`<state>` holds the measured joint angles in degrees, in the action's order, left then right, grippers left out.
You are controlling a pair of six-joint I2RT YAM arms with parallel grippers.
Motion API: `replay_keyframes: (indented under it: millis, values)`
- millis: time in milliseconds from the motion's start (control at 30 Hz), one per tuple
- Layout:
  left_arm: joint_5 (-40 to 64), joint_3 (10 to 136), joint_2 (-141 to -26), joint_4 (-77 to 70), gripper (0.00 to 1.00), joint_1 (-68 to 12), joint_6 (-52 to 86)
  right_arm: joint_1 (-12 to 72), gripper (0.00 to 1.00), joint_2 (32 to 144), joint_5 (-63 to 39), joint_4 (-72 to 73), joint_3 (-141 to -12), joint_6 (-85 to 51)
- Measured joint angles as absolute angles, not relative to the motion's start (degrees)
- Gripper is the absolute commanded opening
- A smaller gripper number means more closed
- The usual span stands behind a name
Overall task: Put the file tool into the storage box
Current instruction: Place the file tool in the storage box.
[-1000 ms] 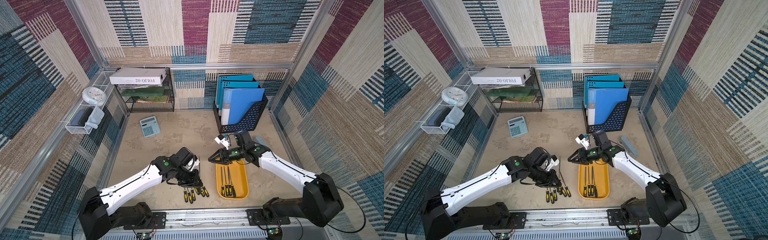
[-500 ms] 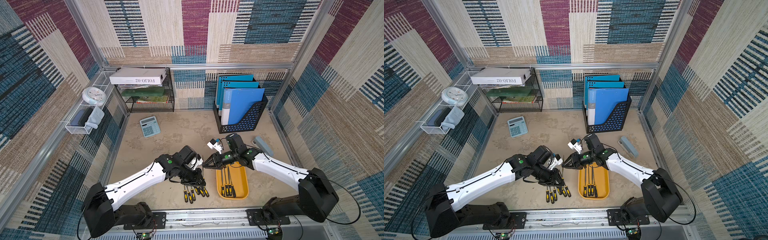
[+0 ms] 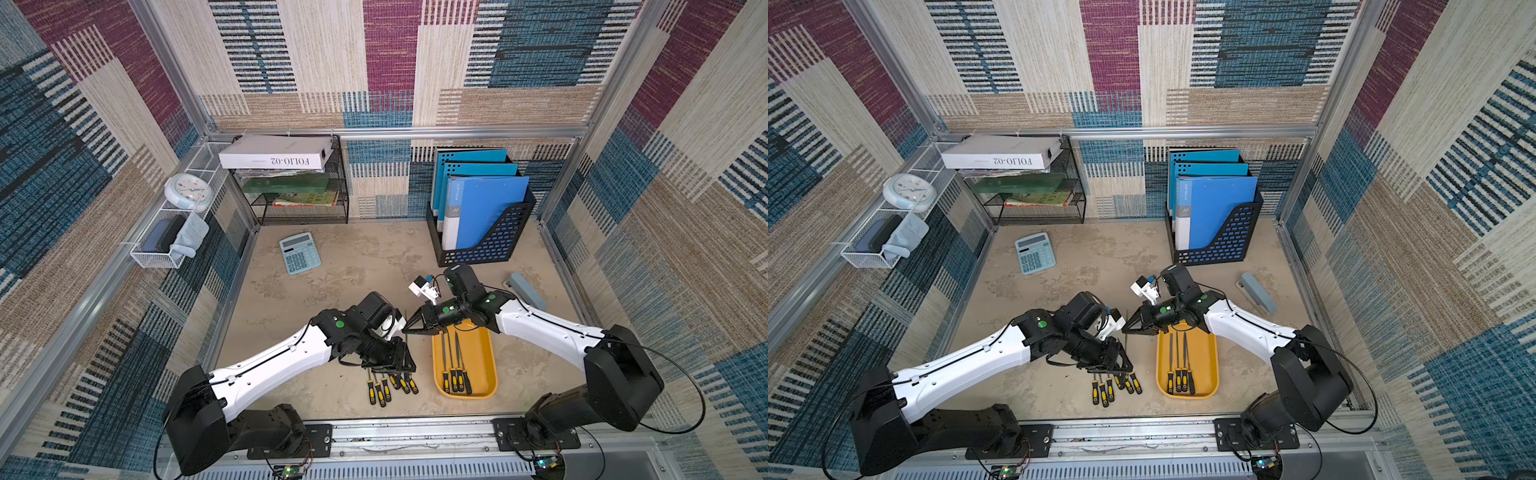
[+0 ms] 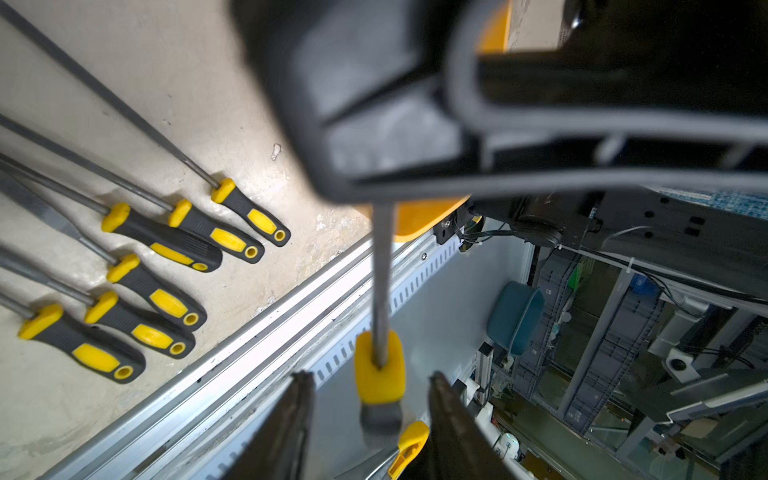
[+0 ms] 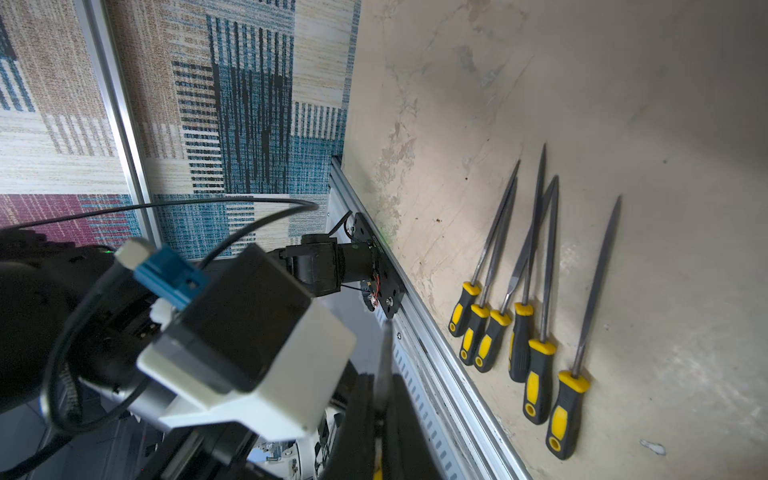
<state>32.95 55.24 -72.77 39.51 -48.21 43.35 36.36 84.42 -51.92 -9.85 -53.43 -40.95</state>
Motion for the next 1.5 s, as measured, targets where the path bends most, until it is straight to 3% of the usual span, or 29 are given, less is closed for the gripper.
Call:
replay_keyframes:
  millis: [300,500,700,1200,1500]
  values:
    - [26.96,52.21,-66.3,43.53,0.99,-45.98,45.23,24.82,0.0,81.58,-37.54,-35.18,-57.54,-27.03]
    - [23.64,48.86,-62.67,45.65,0.99,-43.99,47.16,24.12,0.0,82.61,-22.63,-47.09,-57.39,-19.88]
    - [21.5,47.68,-60.82,46.98,0.99,-42.96,47.64,24.03,0.0,83.66,-14.83,-49.34,-55.13,-18.06]
    - [19.25,45.06,-59.7,48.03,0.99,-42.59,48.66,24.1,0.0,86.67,-12.05,-45.06,-50.59,-17.39]
    - [18.74,43.57,-59.55,48.12,0.99,-42.59,49.1,24.1,0.19,87.55,-12.78,-42.02,-49.67,-17.8]
